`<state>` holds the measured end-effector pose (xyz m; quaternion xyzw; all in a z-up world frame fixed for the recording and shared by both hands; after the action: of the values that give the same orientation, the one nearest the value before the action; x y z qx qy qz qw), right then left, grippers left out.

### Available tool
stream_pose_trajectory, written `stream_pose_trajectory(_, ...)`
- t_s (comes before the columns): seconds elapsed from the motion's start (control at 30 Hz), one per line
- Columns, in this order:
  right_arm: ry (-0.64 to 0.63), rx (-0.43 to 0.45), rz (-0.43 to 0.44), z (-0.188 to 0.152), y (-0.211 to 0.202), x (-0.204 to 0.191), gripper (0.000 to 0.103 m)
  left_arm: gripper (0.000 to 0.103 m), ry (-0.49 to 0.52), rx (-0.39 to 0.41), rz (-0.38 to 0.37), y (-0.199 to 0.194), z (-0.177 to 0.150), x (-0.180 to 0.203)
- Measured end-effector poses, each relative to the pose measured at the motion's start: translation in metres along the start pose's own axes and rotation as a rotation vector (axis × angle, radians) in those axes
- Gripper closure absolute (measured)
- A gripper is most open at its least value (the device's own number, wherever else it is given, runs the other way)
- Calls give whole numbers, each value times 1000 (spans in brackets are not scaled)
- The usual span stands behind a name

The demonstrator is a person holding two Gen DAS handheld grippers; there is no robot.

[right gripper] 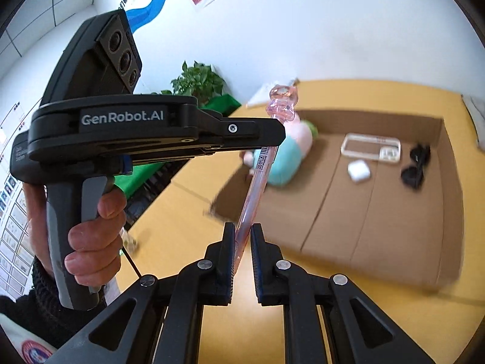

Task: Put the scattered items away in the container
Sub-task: 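Lift the pen with both grippers and carry it over the box, then lower the pen into the box and open both grippers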

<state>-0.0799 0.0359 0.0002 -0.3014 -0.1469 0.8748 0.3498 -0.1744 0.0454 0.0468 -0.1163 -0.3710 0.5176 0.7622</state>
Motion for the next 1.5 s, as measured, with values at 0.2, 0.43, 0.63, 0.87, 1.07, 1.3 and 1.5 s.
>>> stream_pose_trajectory(0.2, 0, -36, 13, 40, 26, 8, 92, 94, -4, 8, 36, 20, 44, -18)
stream_pose_trajectory(0.43, 24, -75, 8, 77, 69, 50, 102, 94, -14, -62, 76, 68, 61, -52)
stream_pose_trajectory(0.63, 58, -155, 8, 56, 107, 79, 99, 94, -68, -122, 105, 114, 57, -90)
stream_pose_trajectory(0.87, 76, -174, -11, 42, 139, 99, 37, 94, -111, -162, 98, 143, 49, -104)
stream_pose_trajectory(1.07, 106, -216, -25, 31, 161, 114, 89, 94, -137, -185, 124, 155, 44, -120)
stream_pose_trajectory(1.3, 167, -259, -26, 19, 182, 126, 90, 94, -143, -225, 167, 174, 34, -139)
stream_pose_trajectory(1.5, 229, -293, -36, 13, 201, 142, 90, 94, -116, -269, 213, 198, 29, -153)
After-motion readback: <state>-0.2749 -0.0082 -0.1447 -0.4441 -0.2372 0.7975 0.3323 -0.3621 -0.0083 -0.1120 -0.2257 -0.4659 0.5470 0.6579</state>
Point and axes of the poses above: each gripper's, at about its wrist camera, not at the fingertips, and y roughly the way its jaws point, x to its right, z to its top, the point moved 10 cm from there along y, roughly the way its jaws point, and after that the axes turned 10 degrees about x, right-handed, at the moved point
